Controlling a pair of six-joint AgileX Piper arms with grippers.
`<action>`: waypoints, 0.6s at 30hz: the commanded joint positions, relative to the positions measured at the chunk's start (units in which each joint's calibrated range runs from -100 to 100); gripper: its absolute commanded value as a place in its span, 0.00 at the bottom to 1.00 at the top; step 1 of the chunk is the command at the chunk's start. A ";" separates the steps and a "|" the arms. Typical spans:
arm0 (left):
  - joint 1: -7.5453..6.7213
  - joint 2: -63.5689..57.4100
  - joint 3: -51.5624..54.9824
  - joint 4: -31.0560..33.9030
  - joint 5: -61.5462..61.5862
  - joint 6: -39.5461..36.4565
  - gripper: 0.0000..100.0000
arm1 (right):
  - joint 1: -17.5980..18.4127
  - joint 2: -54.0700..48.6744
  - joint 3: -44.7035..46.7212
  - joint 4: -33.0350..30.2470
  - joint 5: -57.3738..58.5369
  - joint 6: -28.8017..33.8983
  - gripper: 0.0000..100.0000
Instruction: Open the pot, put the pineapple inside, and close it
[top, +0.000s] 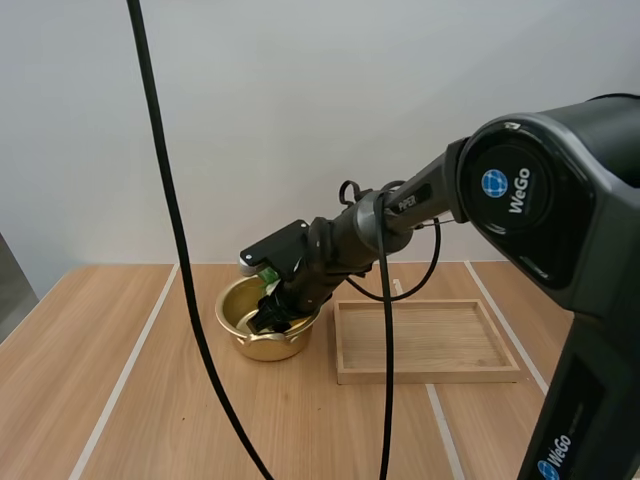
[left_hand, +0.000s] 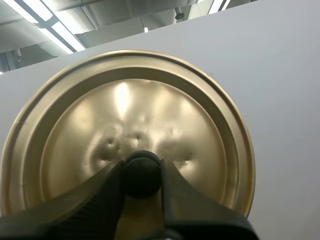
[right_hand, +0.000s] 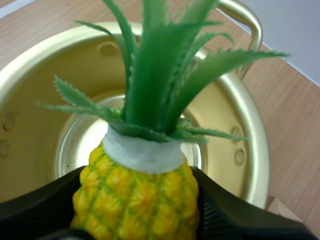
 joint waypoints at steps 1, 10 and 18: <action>0.00 -0.40 -0.51 -0.38 -2.01 -0.41 0.00 | 0.20 0.89 -0.17 -0.04 -0.55 -0.75 0.00; 0.00 -0.40 -0.51 -0.38 -2.01 -0.41 0.00 | 0.20 2.28 -0.17 -0.04 -2.14 -0.75 0.00; 0.00 -0.40 -0.51 -0.38 -2.01 -0.41 0.00 | 0.20 2.28 -0.17 -0.04 -2.14 -0.75 0.00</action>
